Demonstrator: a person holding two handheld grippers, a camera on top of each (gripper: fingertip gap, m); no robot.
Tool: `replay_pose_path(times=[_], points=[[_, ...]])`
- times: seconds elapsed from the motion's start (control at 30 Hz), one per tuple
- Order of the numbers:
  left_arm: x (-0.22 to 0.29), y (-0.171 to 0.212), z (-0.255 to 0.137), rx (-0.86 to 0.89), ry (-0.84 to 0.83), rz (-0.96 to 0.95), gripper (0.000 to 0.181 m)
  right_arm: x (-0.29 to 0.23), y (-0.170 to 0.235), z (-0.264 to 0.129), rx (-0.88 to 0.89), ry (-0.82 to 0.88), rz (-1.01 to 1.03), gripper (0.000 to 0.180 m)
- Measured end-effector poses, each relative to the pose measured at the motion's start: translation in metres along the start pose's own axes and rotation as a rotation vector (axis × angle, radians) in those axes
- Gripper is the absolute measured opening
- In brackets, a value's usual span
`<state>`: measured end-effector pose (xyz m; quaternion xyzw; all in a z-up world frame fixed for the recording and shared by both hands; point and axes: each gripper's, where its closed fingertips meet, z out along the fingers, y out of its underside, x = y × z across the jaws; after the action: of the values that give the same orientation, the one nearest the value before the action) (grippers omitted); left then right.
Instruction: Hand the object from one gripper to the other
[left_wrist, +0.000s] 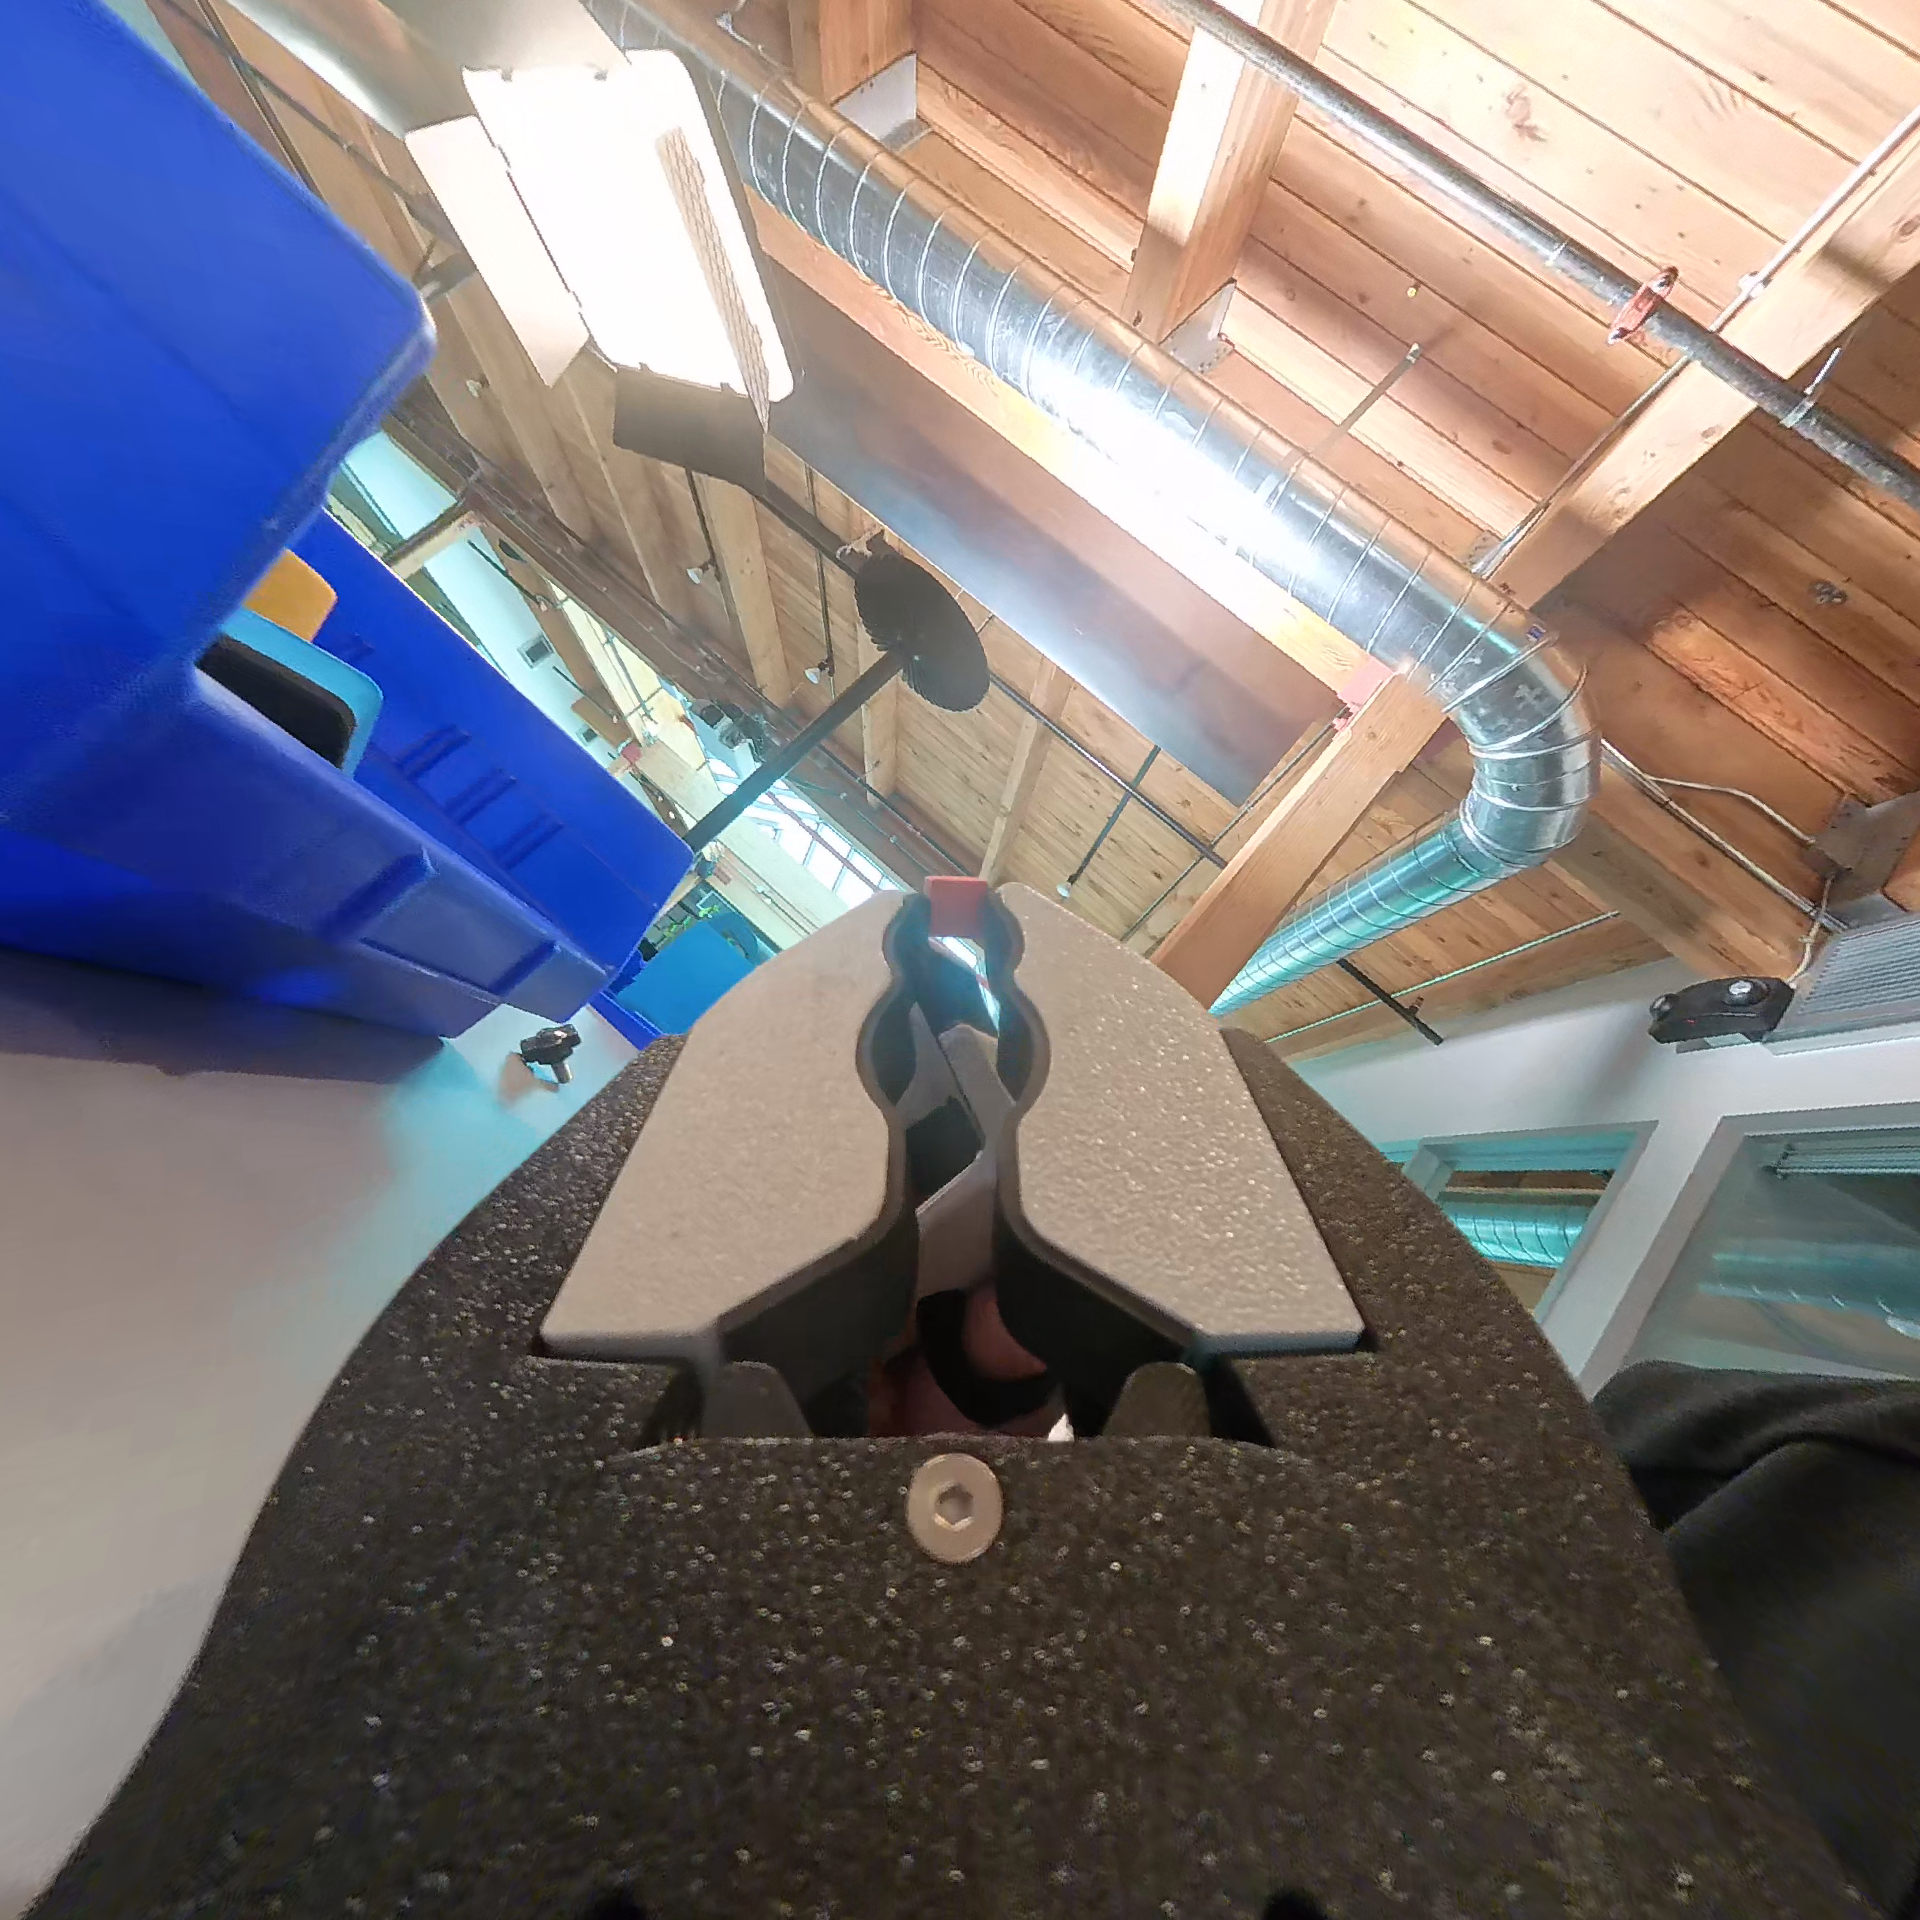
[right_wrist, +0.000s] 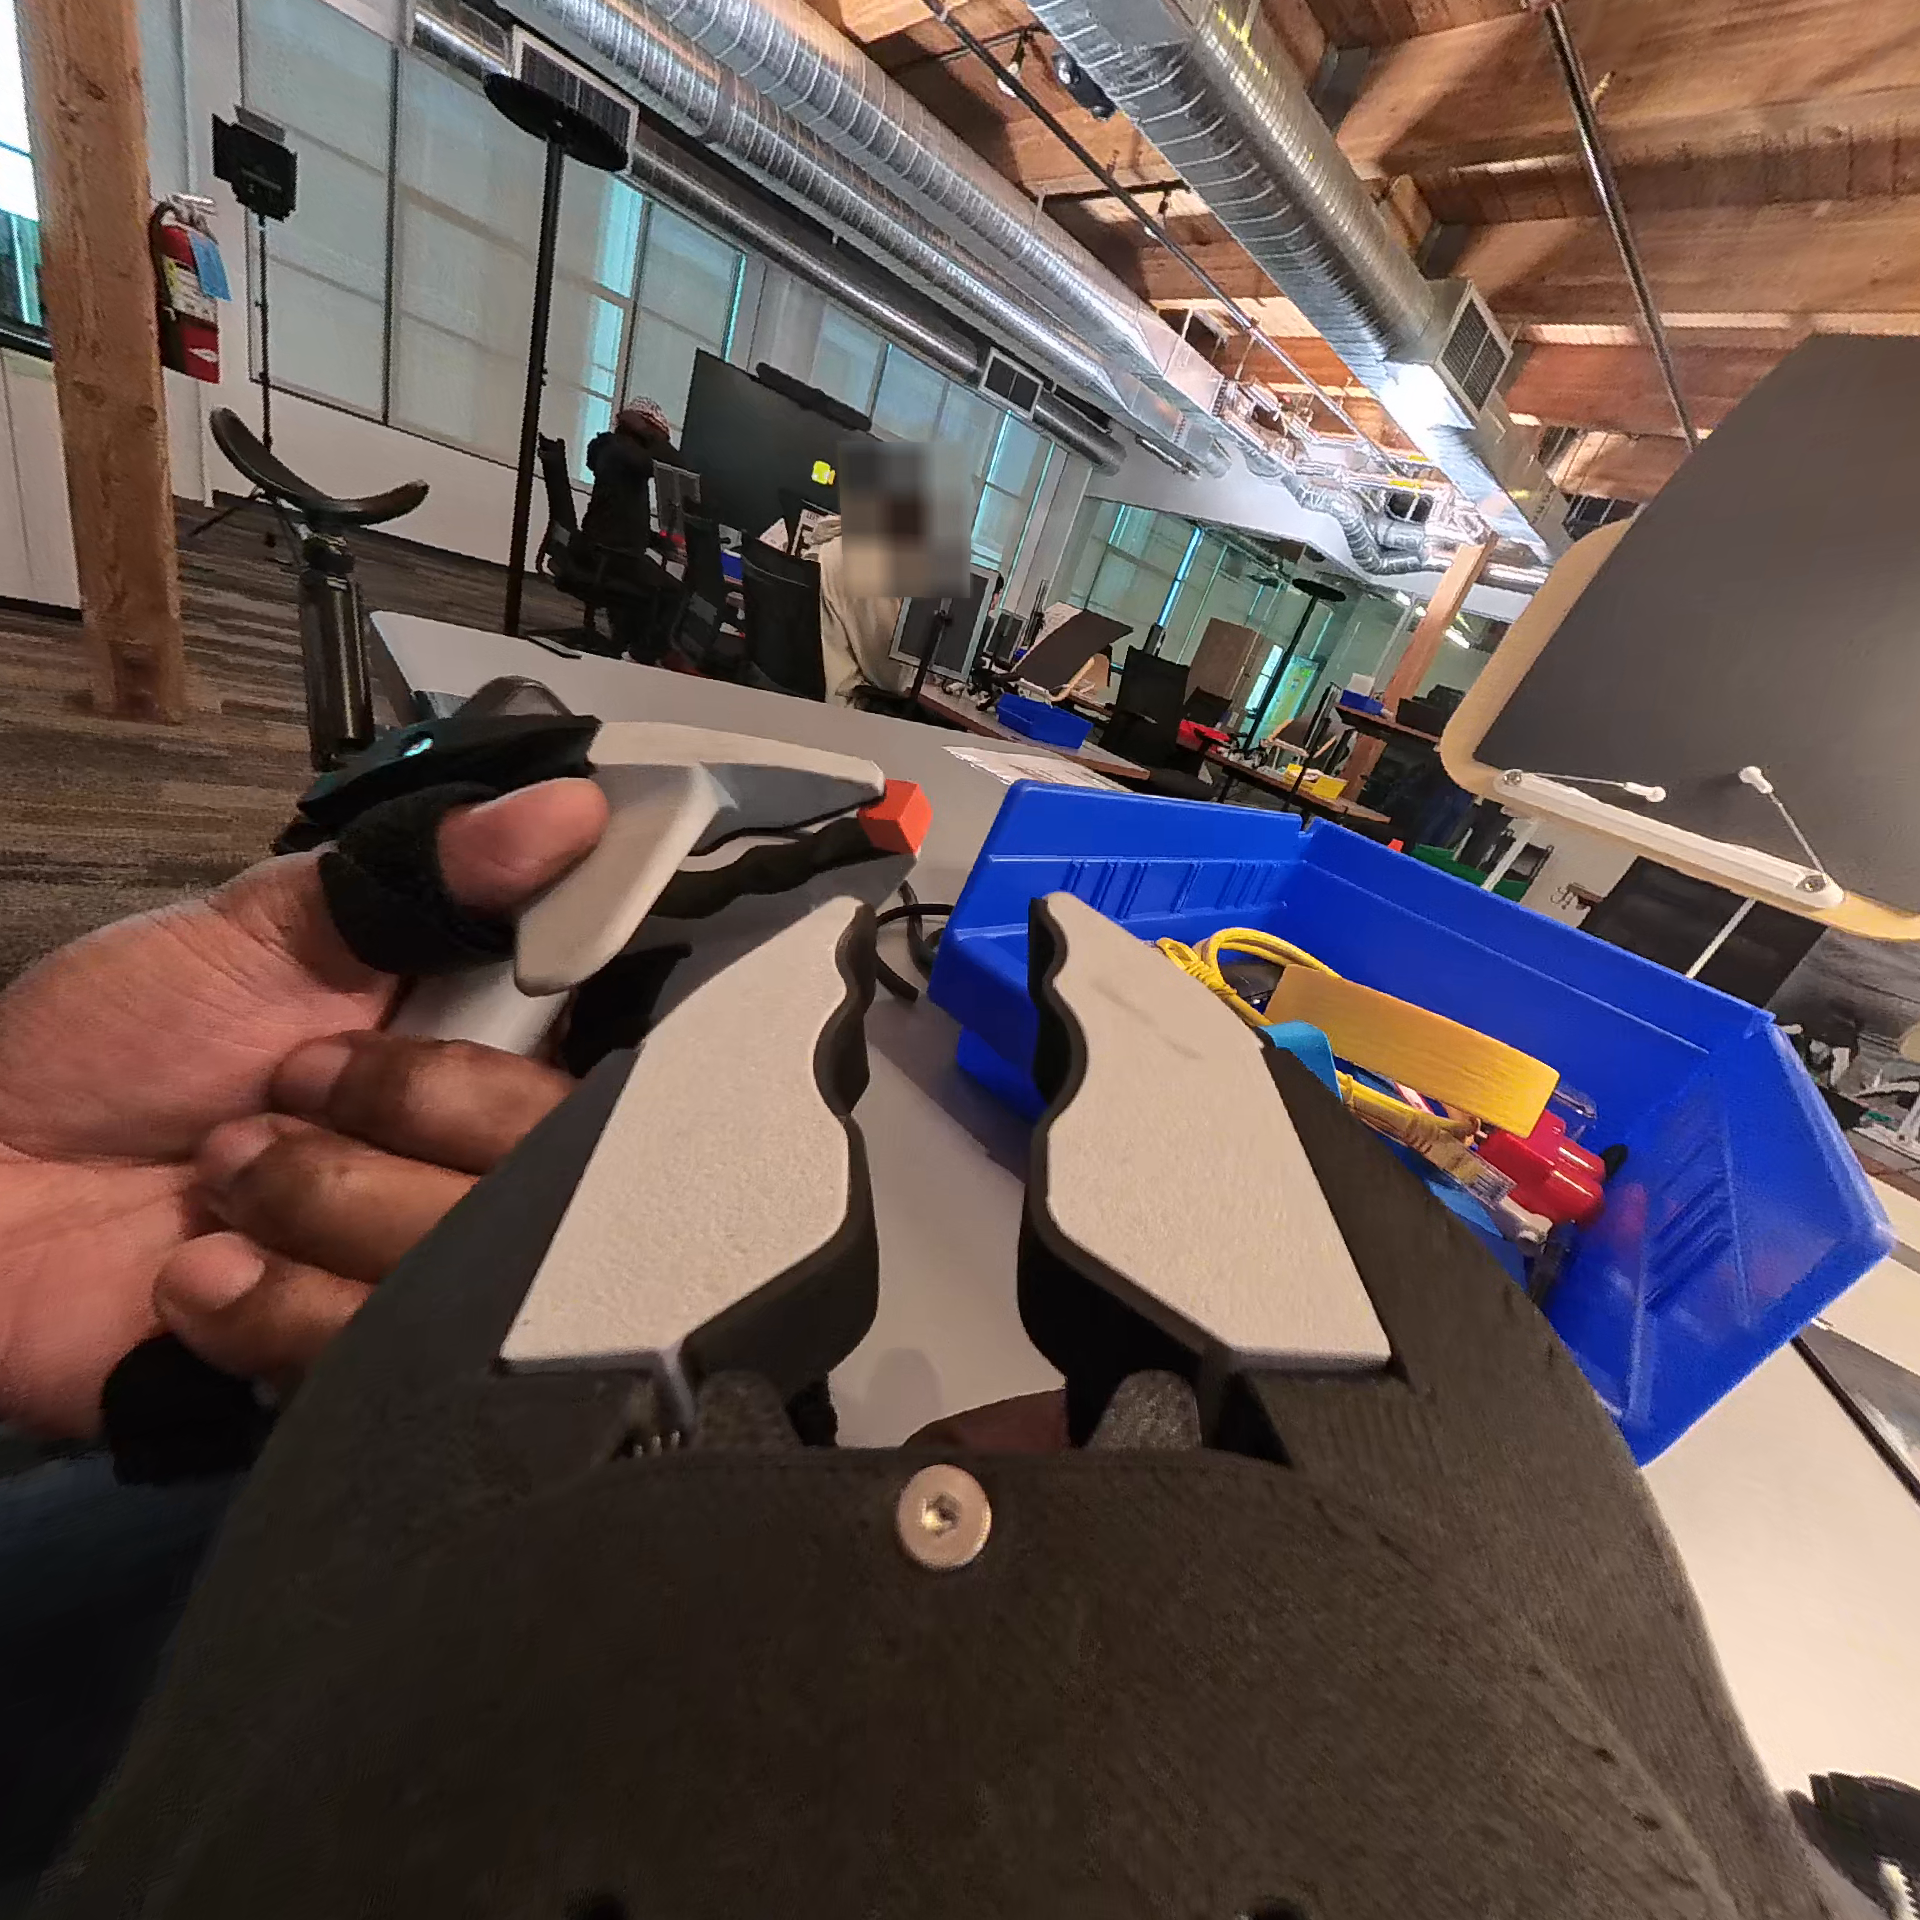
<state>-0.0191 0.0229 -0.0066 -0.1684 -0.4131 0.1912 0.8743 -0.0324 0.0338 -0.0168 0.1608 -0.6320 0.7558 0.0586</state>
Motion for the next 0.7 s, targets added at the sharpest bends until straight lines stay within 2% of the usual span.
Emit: replay_pose_path(times=[0.37, 0.7], points=[[0.002, 0.027, 0.011, -0.114, 0.000, -0.041, 0.011, -0.006, 0.001, 0.000, -0.001, 0.000, -0.071, 0.025], [-0.001, 0.029, 0.010, -0.163, -0.025, -0.037, 0.011, -0.007, 0.000, -0.001, 0.006, 0.007, -0.083, 0.021]])
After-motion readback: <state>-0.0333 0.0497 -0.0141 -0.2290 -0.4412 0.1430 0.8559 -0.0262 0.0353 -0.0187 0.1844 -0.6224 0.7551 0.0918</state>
